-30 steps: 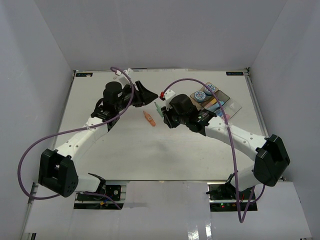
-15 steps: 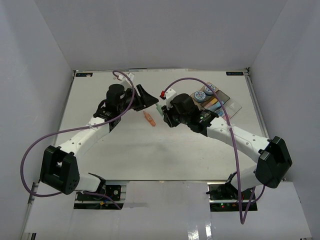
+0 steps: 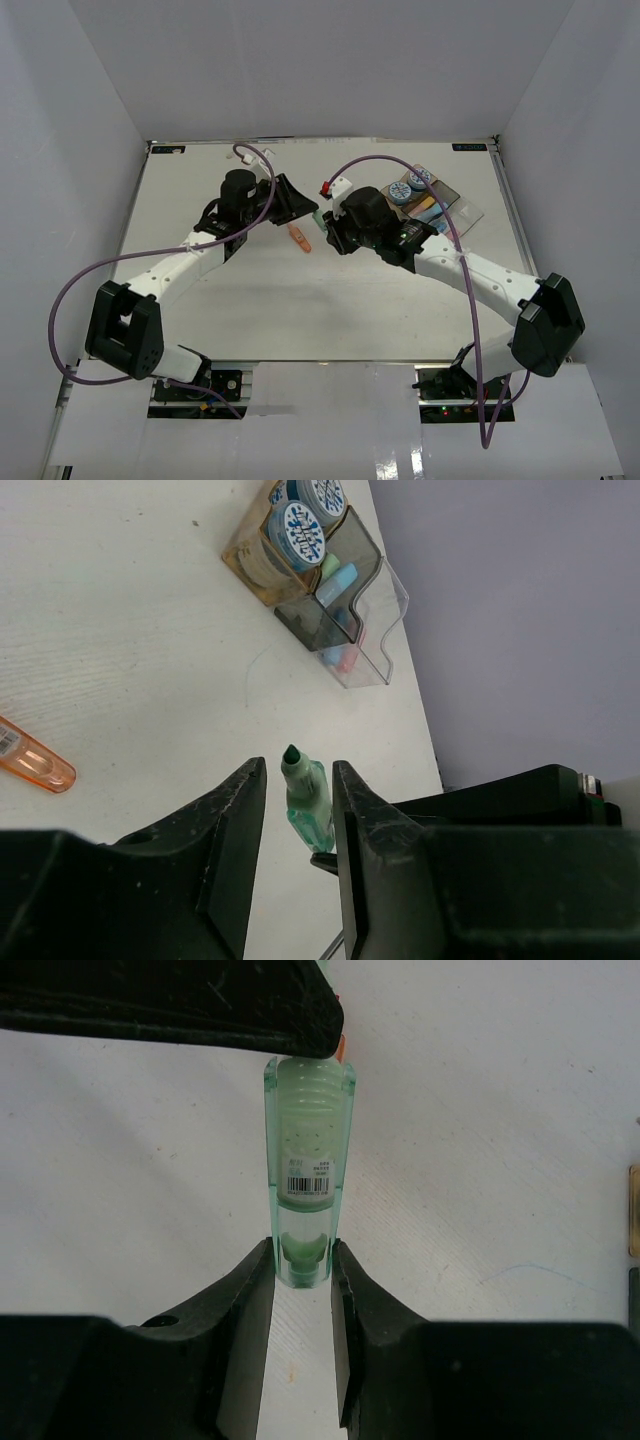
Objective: Sort the stationery into containers
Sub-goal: Close the pen cap on the pen.
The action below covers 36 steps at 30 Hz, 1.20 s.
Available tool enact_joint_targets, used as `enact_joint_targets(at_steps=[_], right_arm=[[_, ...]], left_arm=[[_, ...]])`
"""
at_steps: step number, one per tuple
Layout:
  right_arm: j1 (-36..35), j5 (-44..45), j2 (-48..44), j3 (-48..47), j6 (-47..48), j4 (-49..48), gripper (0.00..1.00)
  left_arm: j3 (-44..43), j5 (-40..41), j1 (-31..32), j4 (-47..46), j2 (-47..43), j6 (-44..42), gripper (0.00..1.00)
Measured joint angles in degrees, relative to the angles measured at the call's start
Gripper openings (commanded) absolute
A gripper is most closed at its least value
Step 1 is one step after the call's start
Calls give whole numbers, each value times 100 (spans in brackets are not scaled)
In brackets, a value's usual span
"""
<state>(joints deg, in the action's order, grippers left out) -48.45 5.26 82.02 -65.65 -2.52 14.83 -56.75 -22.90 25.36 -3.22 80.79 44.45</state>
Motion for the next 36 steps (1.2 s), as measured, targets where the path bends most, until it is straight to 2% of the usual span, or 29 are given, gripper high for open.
enact_joint_targets(at_steps=[12,18,21,23,27,36], right_arm=[[0,-85,-109,44,0,-57,30],[0,-96,-109,118,0,-136,32],[0,-98,-166,212,2,-243,36],[0,-98,-245,317,0,-308,43],[-4,-114,-409,518,42,-446,55],[151,-560,-957,1036,321,-682,62]], left_arm=[[-138,4,74,0,146,0,31],[-166,-2,103,-26,149,68,14],[-177,0,107,-28,149,96,7],[-177,-2,107,-31,149,116,5],[-177,-2,107,-55,149,151,5],[-177,-46,107,-153,138,-57,5]])
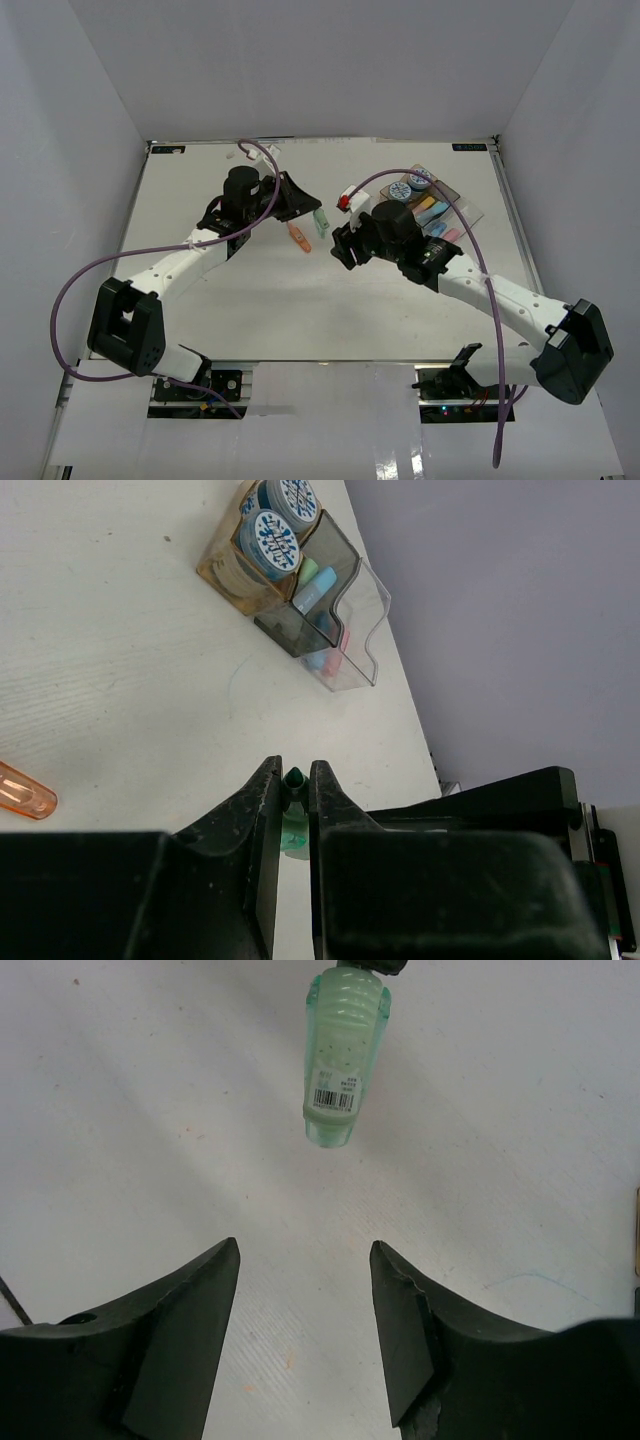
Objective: Sort the stationery into containers
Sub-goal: Close the pen cap on the pen.
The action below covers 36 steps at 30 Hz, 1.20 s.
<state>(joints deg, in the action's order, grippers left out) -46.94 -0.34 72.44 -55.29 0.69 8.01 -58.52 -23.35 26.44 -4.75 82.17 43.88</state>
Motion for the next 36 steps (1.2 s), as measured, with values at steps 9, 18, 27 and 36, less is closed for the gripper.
enact_joint_targets(at_steps=[9,18,27,36], right_arm=[[741,-1432,-662,863,125,-933,63],[905,-2636,-684,984,400,-1773,61],[1211,-3762,-291,940,831,-2190,61],[1276,-4251,-68,706,1200,-2308,57]], left_arm=[[-160,-428,0,-2,-52,-247,6],[-293,-962,0,125,-116,-201,8],[-907,-1425,0,632,-302,-411,11],[-990,-1685,0,1021,-538,-557,11]])
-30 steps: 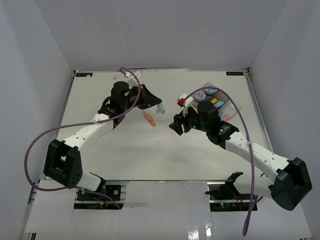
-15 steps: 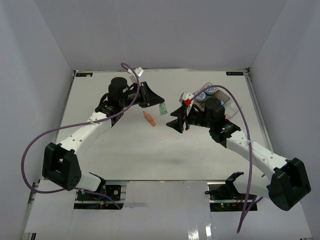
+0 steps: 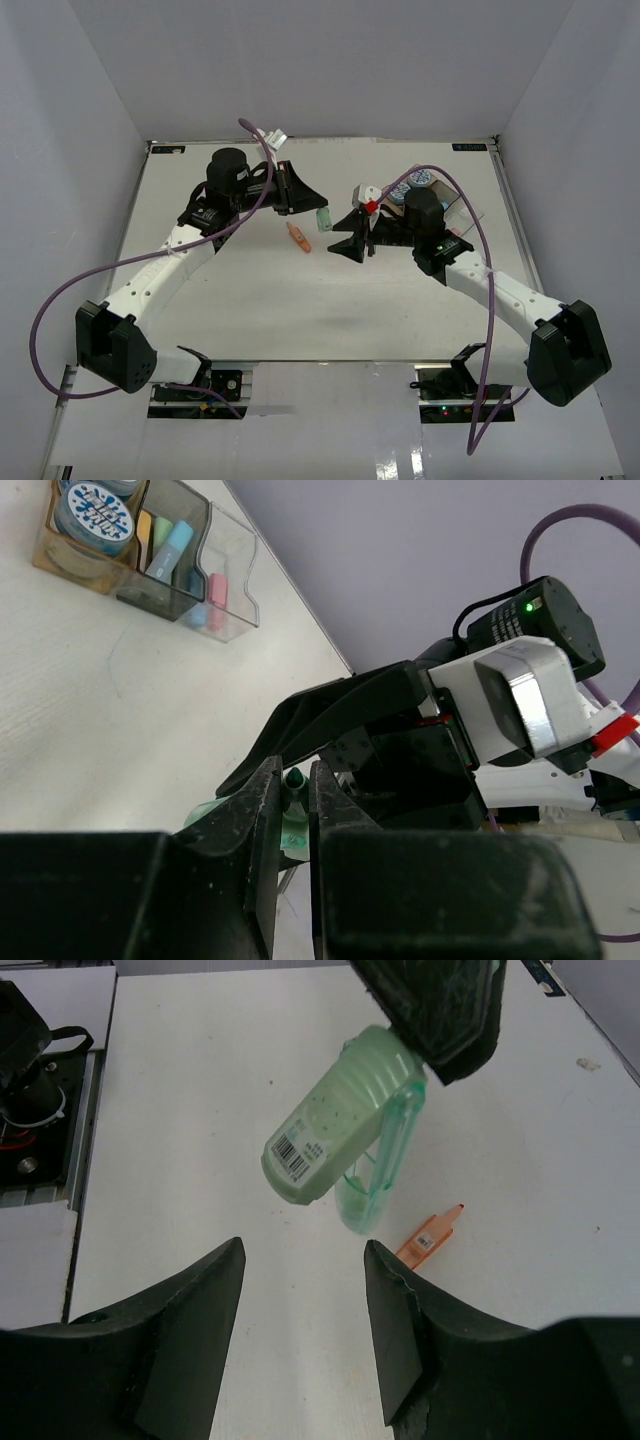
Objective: Sort the stationery into containers
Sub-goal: Close the pen cap on the pen.
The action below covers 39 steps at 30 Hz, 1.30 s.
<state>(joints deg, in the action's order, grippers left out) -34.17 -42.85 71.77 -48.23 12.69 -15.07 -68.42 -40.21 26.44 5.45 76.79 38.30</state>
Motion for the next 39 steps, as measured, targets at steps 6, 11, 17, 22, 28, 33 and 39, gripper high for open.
enact_joint_targets(at_steps=[6,11,17,22,28,33,39], right_arm=[[42,-382,192,-251,87,-81,53],[42,-702,431,-380,87,-212,50],[42,-994,535,-385,39,-330,47],[42,-1126,557,-442,15,-356,42],[42,-1222,603,-535,-11,-407,29],[74,-1222,623,-535,-39,-452,16],[72,-1215,625,-529,-57,-439,8]], left_arm=[[0,-98,0,223,-33,-20,11],[0,-162,0,247,-125,-15,11],[0,-282,0,245,-149,11,11],[0,-387,0,216,-149,52,11],[13,-546,0,57,-162,142,11],[57,-680,17,-37,-188,166,13],[170,-693,17,-173,-225,173,44]])
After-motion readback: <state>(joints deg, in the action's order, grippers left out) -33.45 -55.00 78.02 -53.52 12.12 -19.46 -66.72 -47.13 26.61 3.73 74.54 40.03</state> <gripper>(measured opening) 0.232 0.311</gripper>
